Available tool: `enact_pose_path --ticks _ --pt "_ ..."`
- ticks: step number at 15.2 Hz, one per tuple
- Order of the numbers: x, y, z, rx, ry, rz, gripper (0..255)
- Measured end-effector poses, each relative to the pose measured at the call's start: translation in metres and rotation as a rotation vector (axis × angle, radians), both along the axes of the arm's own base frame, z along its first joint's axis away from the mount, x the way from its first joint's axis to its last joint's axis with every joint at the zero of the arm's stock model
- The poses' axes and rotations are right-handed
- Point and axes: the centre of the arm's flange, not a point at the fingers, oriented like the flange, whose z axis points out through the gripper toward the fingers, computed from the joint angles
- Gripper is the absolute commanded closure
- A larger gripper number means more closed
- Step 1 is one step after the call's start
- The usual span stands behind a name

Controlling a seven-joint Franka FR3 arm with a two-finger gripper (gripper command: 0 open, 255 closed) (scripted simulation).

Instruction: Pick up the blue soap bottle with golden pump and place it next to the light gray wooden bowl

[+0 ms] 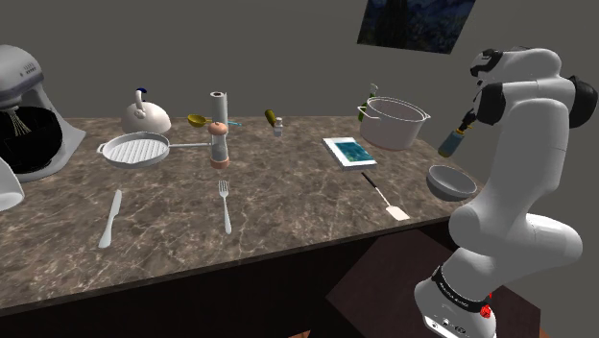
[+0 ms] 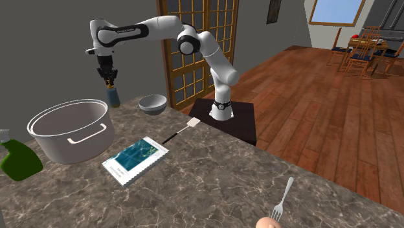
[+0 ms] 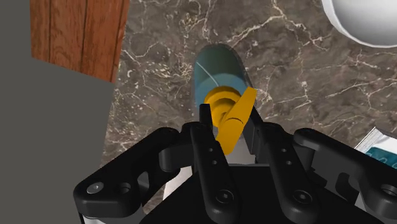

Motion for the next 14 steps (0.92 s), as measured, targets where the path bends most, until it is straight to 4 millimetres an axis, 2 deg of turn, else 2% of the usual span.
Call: enact_pose_path --ticks 10,14 --pt "0.001 -0.001 -0.054 0.000 0.000 0.000 255" --pt "0.001 -0.001 -0.063 0.000 0.000 0.000 255"
